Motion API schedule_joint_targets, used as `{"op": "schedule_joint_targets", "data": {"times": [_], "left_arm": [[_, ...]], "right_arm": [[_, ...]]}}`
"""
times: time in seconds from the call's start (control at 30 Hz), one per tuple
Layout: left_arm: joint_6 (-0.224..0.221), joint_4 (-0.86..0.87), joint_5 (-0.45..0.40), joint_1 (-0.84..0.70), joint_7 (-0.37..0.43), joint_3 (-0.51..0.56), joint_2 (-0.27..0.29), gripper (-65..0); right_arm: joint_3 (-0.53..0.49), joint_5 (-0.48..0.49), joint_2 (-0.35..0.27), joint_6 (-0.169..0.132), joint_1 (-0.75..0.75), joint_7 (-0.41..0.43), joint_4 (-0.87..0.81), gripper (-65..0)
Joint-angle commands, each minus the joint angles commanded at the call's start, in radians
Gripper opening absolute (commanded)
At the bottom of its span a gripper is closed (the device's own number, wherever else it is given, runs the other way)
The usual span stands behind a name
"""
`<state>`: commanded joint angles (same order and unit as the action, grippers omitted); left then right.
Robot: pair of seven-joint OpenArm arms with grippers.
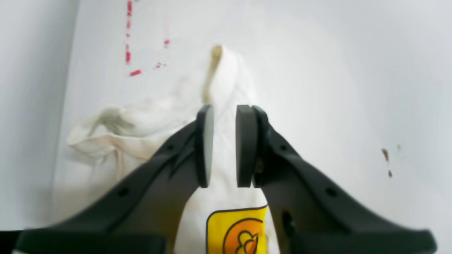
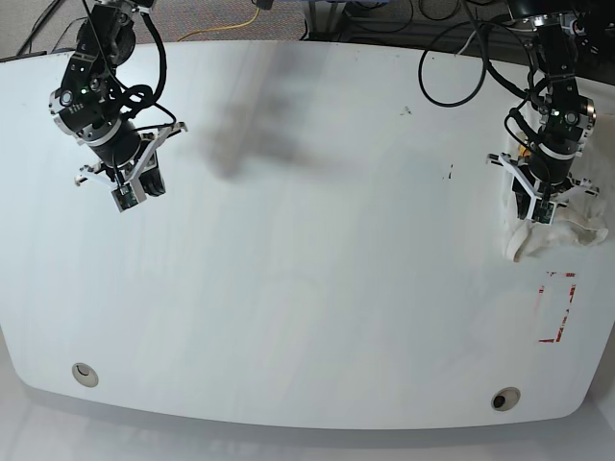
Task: Layout the t-shirt on the table in an organized manner, then fold the t-shirt properly
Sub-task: 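Push the shirt bundle further against the table edge with the left gripper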
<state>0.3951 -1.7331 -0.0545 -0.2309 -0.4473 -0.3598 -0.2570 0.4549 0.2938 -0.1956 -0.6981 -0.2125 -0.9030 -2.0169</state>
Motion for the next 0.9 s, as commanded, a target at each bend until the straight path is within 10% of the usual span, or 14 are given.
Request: {"op": "schedule_joint_targets", "data": {"times": [0.7, 0.9], "left_arm": [[0.006, 0.358, 0.006, 0.098, 0.005, -0.17, -0.1, -56.0], [0.083, 0.265, 0.006, 0.081, 0.002, -0.173, -0.097, -56.0]], "right_arm": [[0.002, 0.0, -0.002, 0.0, -0.009, 0.0, -0.002, -63.7], [0.002, 0.0, -0.002, 0.0, -0.008, 0.0, -0.003, -63.7]]}}
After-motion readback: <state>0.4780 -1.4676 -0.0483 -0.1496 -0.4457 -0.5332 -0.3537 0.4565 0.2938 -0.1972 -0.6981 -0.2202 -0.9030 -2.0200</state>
